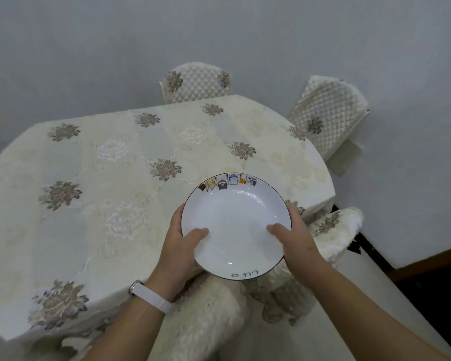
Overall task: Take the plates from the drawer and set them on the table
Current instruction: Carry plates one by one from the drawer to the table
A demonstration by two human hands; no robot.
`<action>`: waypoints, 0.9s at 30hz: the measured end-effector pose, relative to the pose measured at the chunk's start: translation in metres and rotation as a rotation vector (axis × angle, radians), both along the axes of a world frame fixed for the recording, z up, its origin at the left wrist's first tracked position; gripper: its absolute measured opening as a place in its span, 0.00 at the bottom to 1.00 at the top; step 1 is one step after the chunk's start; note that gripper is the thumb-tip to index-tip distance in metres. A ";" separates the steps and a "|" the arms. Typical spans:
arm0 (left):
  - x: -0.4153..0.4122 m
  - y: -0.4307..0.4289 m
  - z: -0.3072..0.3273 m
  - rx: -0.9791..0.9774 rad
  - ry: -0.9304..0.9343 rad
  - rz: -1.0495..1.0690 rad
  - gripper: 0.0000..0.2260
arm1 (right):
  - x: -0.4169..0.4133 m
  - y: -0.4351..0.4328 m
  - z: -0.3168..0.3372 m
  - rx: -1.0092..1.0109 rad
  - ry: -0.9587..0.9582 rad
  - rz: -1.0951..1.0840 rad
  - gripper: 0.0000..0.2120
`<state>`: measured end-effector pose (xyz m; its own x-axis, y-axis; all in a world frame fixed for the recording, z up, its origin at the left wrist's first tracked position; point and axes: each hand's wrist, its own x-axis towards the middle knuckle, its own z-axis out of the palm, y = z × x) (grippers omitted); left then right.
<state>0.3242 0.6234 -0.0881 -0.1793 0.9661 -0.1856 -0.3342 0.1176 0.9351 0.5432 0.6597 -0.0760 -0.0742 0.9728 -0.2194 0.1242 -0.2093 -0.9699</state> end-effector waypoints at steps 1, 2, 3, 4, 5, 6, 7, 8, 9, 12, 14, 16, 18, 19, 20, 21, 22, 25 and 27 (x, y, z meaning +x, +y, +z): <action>-0.001 0.007 -0.001 -0.008 0.003 -0.002 0.27 | 0.000 0.006 -0.001 -0.007 0.001 -0.003 0.24; -0.001 0.013 -0.001 -0.013 0.008 -0.004 0.27 | 0.000 0.012 -0.001 -0.019 0.006 -0.004 0.24; 0.000 0.019 -0.002 -0.016 0.013 -0.005 0.26 | 0.000 0.018 -0.001 -0.032 0.015 -0.003 0.24; 0.001 0.025 -0.003 -0.018 0.022 -0.007 0.25 | 0.001 0.023 0.000 -0.040 0.025 -0.002 0.23; 0.002 0.030 -0.004 -0.021 0.031 -0.008 0.25 | 0.002 0.029 0.001 -0.041 0.033 -0.002 0.22; 0.004 0.036 -0.005 -0.026 0.043 -0.007 0.24 | 0.003 0.035 0.001 -0.042 0.038 -0.003 0.21; 0.006 0.042 -0.006 -0.032 0.053 -0.002 0.24 | 0.005 0.042 0.000 -0.045 0.039 -0.003 0.21; 0.010 0.047 -0.008 -0.036 0.061 0.002 0.24 | 0.008 0.049 -0.001 -0.050 0.036 -0.001 0.22; 0.013 0.053 -0.010 -0.044 0.066 0.008 0.24 | 0.011 0.056 -0.003 -0.055 0.035 0.002 0.23; 0.027 0.071 -0.015 -0.066 0.072 0.027 0.24 | 0.024 0.078 -0.010 -0.060 0.030 0.027 0.22; 0.039 0.085 -0.018 -0.078 0.087 0.051 0.24 | 0.035 0.096 -0.015 -0.057 0.023 0.058 0.24; 0.052 0.101 -0.022 -0.094 0.107 0.082 0.24 | 0.047 0.117 -0.020 -0.067 0.024 0.090 0.26; 0.068 0.116 -0.026 -0.122 0.126 0.119 0.24 | 0.060 0.140 -0.029 -0.091 0.026 0.107 0.27; 0.076 0.124 -0.028 -0.143 0.136 0.140 0.24 | 0.067 0.151 -0.033 -0.107 0.029 0.111 0.28; 0.085 0.132 -0.029 -0.162 0.143 0.163 0.24 | 0.074 0.164 -0.037 -0.118 0.030 0.120 0.28; 0.093 0.140 -0.030 -0.176 0.150 0.184 0.24 | 0.081 0.176 -0.040 -0.125 0.025 0.133 0.27; 0.102 0.149 -0.031 -0.183 0.159 0.199 0.25 | 0.088 0.187 -0.042 -0.127 0.023 0.150 0.26; 0.126 0.176 -0.040 -0.197 0.196 0.228 0.24 | 0.112 0.220 -0.054 -0.126 0.011 0.188 0.23; 0.142 0.189 -0.046 -0.220 0.204 0.250 0.23 | 0.125 0.239 -0.064 -0.133 -0.029 0.230 0.24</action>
